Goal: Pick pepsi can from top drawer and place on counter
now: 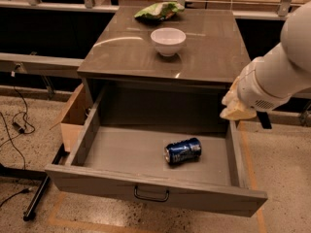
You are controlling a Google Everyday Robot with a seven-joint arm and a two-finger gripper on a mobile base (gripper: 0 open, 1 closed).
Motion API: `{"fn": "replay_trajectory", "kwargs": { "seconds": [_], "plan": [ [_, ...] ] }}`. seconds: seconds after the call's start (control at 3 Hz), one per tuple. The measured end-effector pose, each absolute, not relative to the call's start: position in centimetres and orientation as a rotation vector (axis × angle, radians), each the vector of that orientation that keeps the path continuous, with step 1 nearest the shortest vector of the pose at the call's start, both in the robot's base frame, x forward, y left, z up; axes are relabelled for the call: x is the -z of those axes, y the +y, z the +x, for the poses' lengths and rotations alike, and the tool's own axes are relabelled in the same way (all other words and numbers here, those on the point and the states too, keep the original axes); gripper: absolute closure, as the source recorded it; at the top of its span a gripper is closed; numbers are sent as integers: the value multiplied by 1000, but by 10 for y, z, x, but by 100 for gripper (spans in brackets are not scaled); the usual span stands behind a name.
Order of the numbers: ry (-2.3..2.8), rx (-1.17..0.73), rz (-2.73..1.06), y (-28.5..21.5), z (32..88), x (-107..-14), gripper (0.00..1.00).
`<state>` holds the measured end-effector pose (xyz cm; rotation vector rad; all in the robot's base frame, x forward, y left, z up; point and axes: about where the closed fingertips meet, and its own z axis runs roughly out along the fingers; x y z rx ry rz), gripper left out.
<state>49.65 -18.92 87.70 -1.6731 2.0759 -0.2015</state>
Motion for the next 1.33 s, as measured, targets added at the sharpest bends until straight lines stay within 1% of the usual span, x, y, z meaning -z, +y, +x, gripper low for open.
{"fn": "replay_trajectory", "kwargs": {
  "seconds": [0.33,0.67,1.33],
  "plan": [
    [1977,240,-1742,-188,518,-833,88],
    [1879,204,-1828,-185,527,-793,91],
    [1707,59,-1989,-160,533,-741,45]
  ]
}}
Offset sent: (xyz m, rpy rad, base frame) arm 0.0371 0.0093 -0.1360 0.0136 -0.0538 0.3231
